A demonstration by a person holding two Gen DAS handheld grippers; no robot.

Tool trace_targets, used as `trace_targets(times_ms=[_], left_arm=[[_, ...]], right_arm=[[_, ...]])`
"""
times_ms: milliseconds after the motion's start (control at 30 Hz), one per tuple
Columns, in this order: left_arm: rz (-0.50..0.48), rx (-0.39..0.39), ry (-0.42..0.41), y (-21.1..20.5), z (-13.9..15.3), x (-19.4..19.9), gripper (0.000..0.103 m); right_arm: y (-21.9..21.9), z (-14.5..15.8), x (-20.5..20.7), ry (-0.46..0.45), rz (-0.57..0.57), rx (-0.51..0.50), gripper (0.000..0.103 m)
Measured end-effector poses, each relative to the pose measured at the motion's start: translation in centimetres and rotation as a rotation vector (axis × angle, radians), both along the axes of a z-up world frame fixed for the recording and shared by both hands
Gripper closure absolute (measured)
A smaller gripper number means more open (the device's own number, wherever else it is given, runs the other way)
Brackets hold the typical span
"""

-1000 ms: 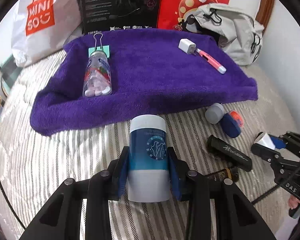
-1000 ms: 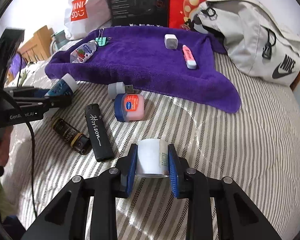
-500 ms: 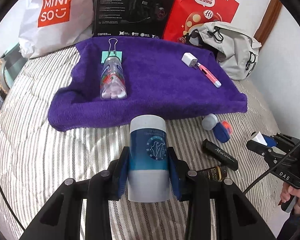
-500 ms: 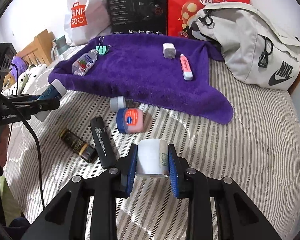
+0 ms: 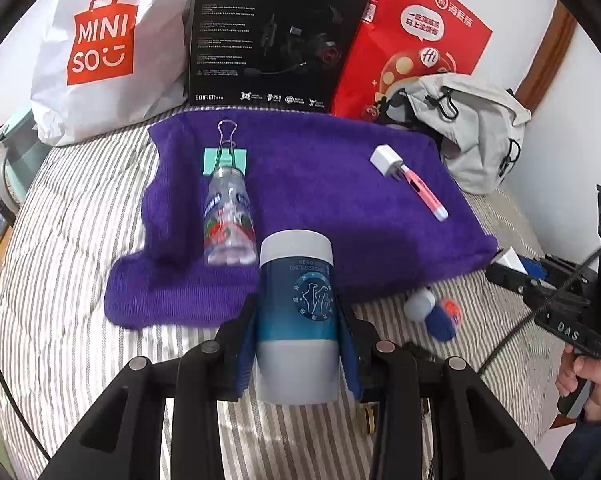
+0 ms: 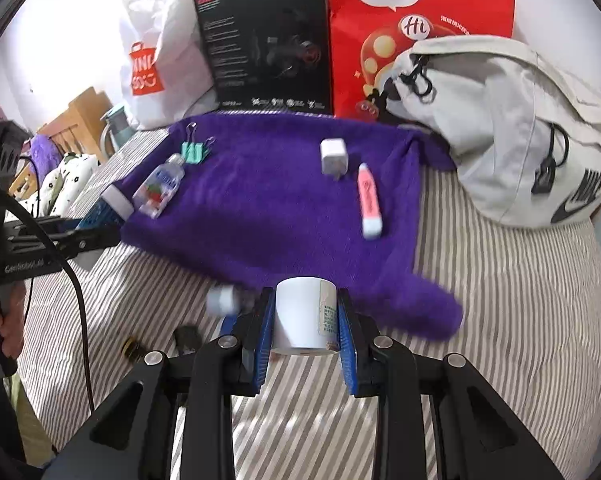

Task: Organize rigid objects
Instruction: 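Carry the container and the white roll toward the purple towel with both tools, then lower the white roll onto the towel with the right tool while the left tool sets down the container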

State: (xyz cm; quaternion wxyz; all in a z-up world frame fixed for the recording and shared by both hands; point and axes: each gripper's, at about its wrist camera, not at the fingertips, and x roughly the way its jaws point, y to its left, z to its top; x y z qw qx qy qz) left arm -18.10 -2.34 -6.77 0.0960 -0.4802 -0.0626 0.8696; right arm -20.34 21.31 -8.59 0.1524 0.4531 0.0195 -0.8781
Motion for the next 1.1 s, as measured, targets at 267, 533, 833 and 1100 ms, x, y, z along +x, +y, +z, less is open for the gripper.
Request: trace_targets(times_ms=[267,533,833,1100], left_arm=[[0.000,0.012,-0.010,-0.1,-0.5,-2.3,0.069],[0.002,0.019,-0.028,-0.2,-1.3,-3.8,0.069],[0.003,0.011,-0.030,0.0,-1.3,-5.0,0.069],[-0.005,0.010,-0.037,0.4,-1.4,-5.8,0.069]], right_arm=[[0.6,-1.5,-5.7,-0.039,0.000,0.043,0.074],[-0.2,-4.7,-7.7,-0.094,0.032,0.105,0.074],[-0.8,-5.1,-7.6,-0.083,0.072,0.132,0.073],[-0.8,-4.6,-8.0,-0.128,0.093,0.146,0.072]])
